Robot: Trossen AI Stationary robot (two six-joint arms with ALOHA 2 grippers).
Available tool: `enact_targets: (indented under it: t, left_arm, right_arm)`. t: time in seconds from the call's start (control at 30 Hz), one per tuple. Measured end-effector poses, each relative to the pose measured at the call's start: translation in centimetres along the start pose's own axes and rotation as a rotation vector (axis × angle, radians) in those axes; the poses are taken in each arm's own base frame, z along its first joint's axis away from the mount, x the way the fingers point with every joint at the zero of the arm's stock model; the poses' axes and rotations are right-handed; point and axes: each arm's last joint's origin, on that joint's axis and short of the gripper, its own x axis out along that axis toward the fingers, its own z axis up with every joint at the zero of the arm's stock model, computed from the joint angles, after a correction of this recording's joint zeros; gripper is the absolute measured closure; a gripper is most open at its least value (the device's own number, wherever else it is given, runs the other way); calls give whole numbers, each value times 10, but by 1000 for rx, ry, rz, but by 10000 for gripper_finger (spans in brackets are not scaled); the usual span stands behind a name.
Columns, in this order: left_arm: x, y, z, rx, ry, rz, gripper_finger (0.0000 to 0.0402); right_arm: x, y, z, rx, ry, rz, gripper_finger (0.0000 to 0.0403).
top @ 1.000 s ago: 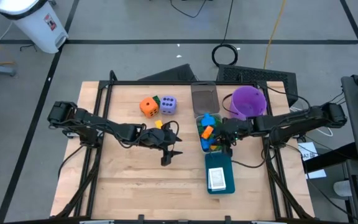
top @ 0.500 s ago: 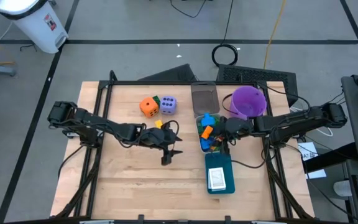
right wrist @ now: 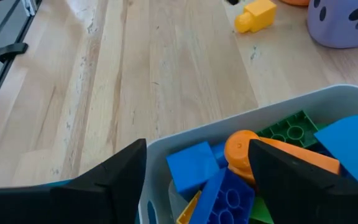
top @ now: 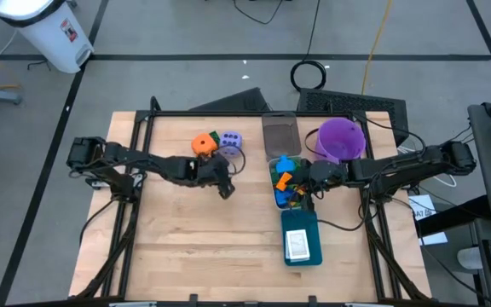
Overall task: Pick & Place Toys
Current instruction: Put the yellow game piece into the gray bin
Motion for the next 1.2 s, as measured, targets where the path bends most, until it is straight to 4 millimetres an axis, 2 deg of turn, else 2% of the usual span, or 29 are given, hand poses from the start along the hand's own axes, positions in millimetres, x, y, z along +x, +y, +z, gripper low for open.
enact_targets:
  t: [0.13,0.33,0.5,0.67,0.8,0.97,1.2]
  left_arm:
    - [10,14,-2,-191,35,39,137]
    - [29,33,-12,-317,97,121,104]
    - [46,36,-16,-355,157,114,81]
    - [63,39,-22,-349,198,150,77]
    - [66,41,-22,-298,218,140,87]
    - [59,38,-22,-183,222,111,111]
    - [57,36,-23,-113,219,96,182]
  right_arm:
    - [0,0,0,0,0,0,145]
    - [0,0,1,-1,-7,2,145]
    - [0,1,3,-5,-28,6,145]
    - [0,1,4,-25,-47,8,145]
    - [0,1,4,-26,-45,7,145]
    - [0,1,4,-26,-47,7,145]
    - [0,1,5,-27,-49,6,147]
